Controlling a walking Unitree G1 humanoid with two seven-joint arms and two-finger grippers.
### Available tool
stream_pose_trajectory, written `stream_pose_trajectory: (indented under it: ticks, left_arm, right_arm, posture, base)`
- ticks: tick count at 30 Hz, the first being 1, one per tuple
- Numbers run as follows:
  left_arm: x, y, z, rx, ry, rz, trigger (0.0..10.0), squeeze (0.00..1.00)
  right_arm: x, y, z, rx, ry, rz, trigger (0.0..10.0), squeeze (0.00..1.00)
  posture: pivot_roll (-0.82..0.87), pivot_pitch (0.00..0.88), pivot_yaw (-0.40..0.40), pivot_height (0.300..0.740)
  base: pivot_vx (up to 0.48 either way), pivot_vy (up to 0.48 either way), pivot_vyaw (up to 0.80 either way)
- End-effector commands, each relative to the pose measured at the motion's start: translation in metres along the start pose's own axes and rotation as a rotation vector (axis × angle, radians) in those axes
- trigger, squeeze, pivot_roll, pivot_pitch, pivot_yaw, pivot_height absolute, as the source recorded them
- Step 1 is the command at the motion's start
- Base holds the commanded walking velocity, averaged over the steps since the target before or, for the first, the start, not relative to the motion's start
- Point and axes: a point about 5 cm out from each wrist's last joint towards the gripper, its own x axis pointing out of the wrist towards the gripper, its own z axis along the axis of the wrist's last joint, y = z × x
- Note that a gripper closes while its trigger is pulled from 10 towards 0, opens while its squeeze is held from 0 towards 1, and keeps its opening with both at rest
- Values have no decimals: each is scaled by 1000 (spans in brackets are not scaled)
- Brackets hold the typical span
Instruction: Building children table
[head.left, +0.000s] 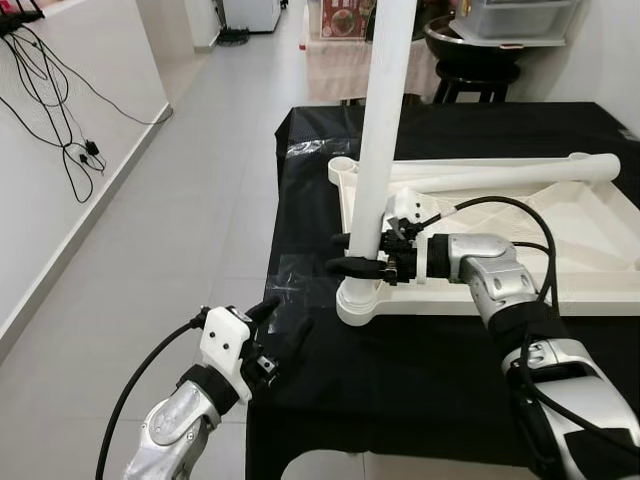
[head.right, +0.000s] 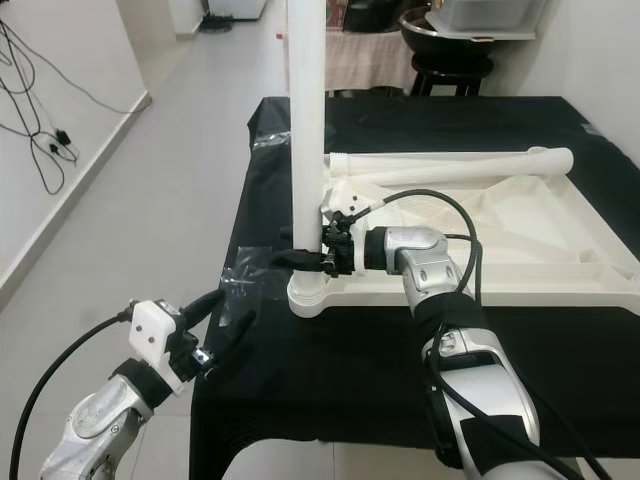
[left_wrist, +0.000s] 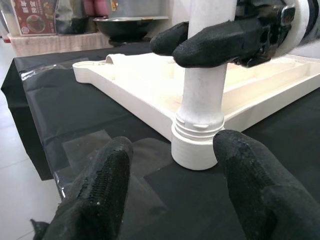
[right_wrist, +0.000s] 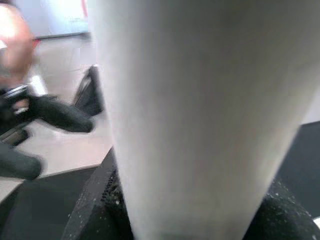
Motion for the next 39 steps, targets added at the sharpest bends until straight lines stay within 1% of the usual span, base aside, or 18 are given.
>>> stream_pose_trajectory:
  ticks: [1,3,5,7,8,9,12,14,20,21,24,25,26,28,31,32,33,39]
  left_arm:
    - [-3,-1,-1,11,13,-10,10000,0]
    - [-4,0,0,13,12,-7,10000,0]
    - [-5,3,1,14,12,-3,10000,0]
    - [-5,3,1,14,12,-3,10000,0]
    - [-4,4,1,15,13,-3,10000,0]
    - [-4,5,0,16,15,-4,10000,0]
    - [-4,6,-1,15,20,-3,10000,0]
    - [-3,7,-2,14,24,-10,10000,0]
    - [-3,10,-1,25,19,17,10000,0]
    - [-4,10,0,27,19,20,10000,0]
    - [-4,11,0,28,21,19,10000,0]
    - [-3,10,0,27,24,10,10000,0]
    - [-3,9,0,26,26,0,10000,0]
    - [-2,9,0,24,25,-2,10000,0]
    - [-2,9,0,24,25,-2,10000,0]
    - [-2,8,0,23,22,-3,10000,0]
    - [-2,7,1,23,20,-3,10000,0]
    - [-3,3,2,23,14,-2,10000,0]
  right_arm:
    - [-10,-4,-10,1,21,-155,0,0]
    - [-7,5,-25,54,22,-365,0,0]
    - [11,39,-44,250,-101,-628,0,0]
    - [11,39,-44,250,-101,-628,0,0]
    - [21,63,-50,147,-28,-626,0,0]
    - [23,69,-45,90,-35,-627,0,0]
    - [24,67,-45,112,-45,-601,0,0]
    - [26,59,-54,170,-18,-589,0,0]
    - [30,60,-48,165,-34,-582,0,0]
    - [29,60,-44,193,-55,-603,10000,0]
    - [28,61,-40,216,-81,-594,10000,0]
    - [28,62,-34,190,-93,-535,10000,1000]
    - [28,61,-22,148,-120,-394,10000,1000]
    - [26,57,-17,118,-119,-329,10000,1000]
    - [26,57,-17,118,-119,-329,10000,1000]
    - [24,49,-13,75,-106,-266,10000,1000]
    - [22,40,-12,43,-71,-185,10000,0]
    - [20,17,-3,11,1,-19,10000,0]
  posture:
    - [-86,106,5,740]
    - [-91,110,3,740]
    - [-103,116,14,740]
    - [-103,116,14,740]
    - [-95,117,26,740]
    - [-94,114,27,740]
    - [-111,99,42,740]
    - [-88,93,21,740]
    - [-73,93,35,740]
    - [-67,94,39,740]
    - [-67,94,39,740]
    - [-62,95,44,740]
    - [-63,98,42,740]
    - [-63,101,38,740]
    - [-63,101,38,740]
    - [-58,104,30,740]
    - [-54,107,27,740]
    - [-30,121,12,740]
  base:
    - [0,0,0]
    - [0,0,0]
    - [0,0,0]
    - [0,0,0]
    - [0,0,0]
    - [0,0,0]
    - [0,0,0]
    - [0,0,0]
    - [0,0,0]
    - [0,0,0]
    - [0,0,0]
    - [0,0,0]
    - [0,0,0]
    - [0,0,0]
    - [0,0,0]
    - [0,0,0]
    - [0,0,0]
    - [0,0,0]
